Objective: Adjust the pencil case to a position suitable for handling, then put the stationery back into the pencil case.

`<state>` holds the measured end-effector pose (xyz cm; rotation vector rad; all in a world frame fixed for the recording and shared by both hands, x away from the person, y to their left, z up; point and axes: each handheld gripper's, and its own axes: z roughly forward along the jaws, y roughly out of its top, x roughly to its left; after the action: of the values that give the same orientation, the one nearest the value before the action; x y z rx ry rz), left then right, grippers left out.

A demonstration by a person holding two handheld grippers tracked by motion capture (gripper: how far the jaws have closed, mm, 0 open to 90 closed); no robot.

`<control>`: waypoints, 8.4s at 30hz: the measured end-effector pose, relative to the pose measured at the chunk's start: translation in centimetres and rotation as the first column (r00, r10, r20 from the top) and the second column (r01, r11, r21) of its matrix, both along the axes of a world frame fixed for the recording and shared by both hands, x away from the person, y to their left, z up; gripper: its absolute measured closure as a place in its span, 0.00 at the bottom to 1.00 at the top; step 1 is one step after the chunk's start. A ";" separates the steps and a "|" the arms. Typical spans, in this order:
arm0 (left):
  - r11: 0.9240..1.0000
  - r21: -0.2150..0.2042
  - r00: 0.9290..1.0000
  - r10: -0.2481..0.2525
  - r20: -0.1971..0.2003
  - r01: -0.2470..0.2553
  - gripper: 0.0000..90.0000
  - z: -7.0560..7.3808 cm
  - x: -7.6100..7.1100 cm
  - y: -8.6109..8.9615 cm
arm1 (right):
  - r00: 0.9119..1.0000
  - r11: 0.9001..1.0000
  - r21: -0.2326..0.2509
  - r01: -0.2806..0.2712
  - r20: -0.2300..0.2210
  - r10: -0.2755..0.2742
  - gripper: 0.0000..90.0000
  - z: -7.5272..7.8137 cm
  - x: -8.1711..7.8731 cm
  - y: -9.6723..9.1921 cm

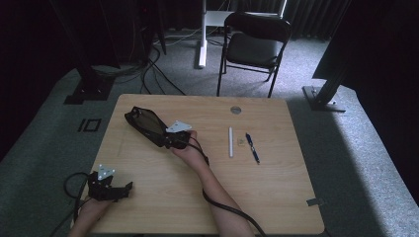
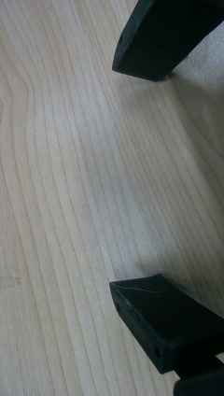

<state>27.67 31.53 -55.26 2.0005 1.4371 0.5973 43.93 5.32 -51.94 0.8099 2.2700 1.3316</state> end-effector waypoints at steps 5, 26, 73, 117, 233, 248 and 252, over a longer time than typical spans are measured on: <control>1.000 0.001 1.000 -0.001 -0.001 0.001 0.00 0.0 0.0 0.0 | 1.000 1.000 0.018 -0.002 -0.014 0.003 0.75 -0.1 0.1 0.4; 1.000 0.002 1.000 -0.001 -0.001 0.001 0.00 0.0 0.0 0.0 | 0.998 1.000 -0.003 0.025 -0.064 -0.026 0.81 -0.1 -0.6 -0.9; 1.000 0.002 1.000 -0.002 -0.002 0.002 0.00 0.0 0.0 0.0 | 0.996 0.998 -0.019 0.054 -0.069 -0.055 0.81 -0.1 -6.9 -8.7; 1.000 0.002 1.000 -0.002 -0.002 0.002 0.00 0.0 0.0 0.0 | 0.993 0.994 -0.065 0.091 -0.064 -0.095 0.81 -0.2 -14.2 -19.4; 1.000 0.002 1.000 -0.001 -0.002 0.001 0.00 0.0 0.0 0.0 | 0.952 0.953 0.076 0.293 0.069 -0.299 0.49 5.2 -12.1 -28.0; 1.000 0.002 1.000 -0.002 -0.002 0.002 0.00 0.0 0.0 0.0 | 0.922 0.921 0.032 0.387 -0.001 -0.388 0.46 2.4 -8.8 -28.7; 1.000 0.002 1.000 -0.002 -0.002 0.002 0.00 0.0 0.0 0.0 | 0.916 0.915 0.025 0.402 -0.017 -0.401 0.46 1.7 -8.0 -28.9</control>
<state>27.66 31.55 -55.25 2.0041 1.4361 0.5970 35.89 -23.63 -50.26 1.2183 1.9520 1.1660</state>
